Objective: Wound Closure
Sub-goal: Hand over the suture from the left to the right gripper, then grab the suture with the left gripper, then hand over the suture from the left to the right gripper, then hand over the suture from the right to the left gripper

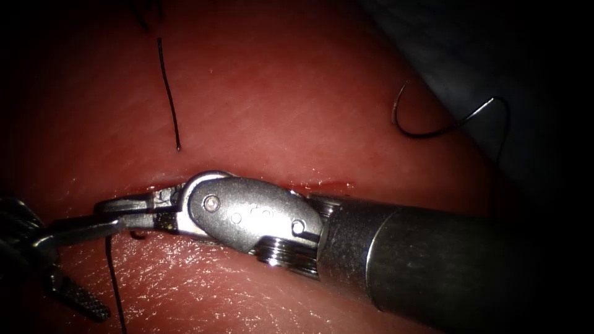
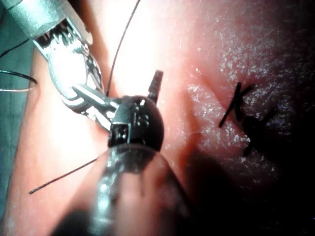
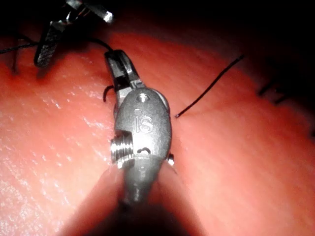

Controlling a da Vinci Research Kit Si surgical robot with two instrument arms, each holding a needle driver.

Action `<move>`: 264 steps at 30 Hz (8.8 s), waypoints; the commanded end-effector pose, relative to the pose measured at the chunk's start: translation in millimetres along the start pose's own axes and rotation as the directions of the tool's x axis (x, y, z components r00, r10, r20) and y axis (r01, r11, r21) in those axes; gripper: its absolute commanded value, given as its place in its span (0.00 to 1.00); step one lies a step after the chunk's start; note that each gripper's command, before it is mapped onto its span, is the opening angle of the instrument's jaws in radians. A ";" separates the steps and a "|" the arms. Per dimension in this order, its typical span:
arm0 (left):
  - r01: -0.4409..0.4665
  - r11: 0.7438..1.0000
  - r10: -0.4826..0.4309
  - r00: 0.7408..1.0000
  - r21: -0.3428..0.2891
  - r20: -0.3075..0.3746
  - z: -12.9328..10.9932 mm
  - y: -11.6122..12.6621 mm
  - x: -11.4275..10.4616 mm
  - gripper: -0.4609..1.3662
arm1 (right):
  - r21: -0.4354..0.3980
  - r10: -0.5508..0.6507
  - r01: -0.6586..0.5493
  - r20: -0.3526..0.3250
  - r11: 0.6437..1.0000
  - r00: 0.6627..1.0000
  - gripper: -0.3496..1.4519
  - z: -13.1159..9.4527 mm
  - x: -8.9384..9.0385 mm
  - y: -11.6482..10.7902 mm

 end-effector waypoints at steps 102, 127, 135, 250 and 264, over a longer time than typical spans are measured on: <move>-0.061 0.996 0.053 0.991 -0.068 -0.121 3.9 -4.7 2.7 0.06 | -0.025 -0.316 0.315 -0.081 0.949 0.945 0.78 -3.5 5.9 1.3; 0.056 0.996 -0.064 0.991 -0.071 -0.115 3.9 -5.1 3.0 0.06 | 0.097 -0.455 0.459 -0.066 0.883 0.888 0.00 -0.7 7.0 -0.3; 0.057 0.997 -0.062 0.992 -0.041 -0.113 4.0 -5.0 3.1 0.20 | 0.054 -0.457 0.459 -0.036 0.887 0.889 0.00 -2.2 6.8 0.4; -0.159 0.956 0.122 0.979 0.245 0.162 -9.0 -3.2 4.4 0.06 | -0.224 -0.266 0.305 0.188 0.926 0.945 0.86 -10.3 4.0 0.6; -0.162 0.955 0.124 0.979 0.249 0.159 -8.0 -3.0 4.5 0.06 | -0.249 -0.251 0.296 0.195 0.922 0.948 0.84 -11.0 4.3 0.7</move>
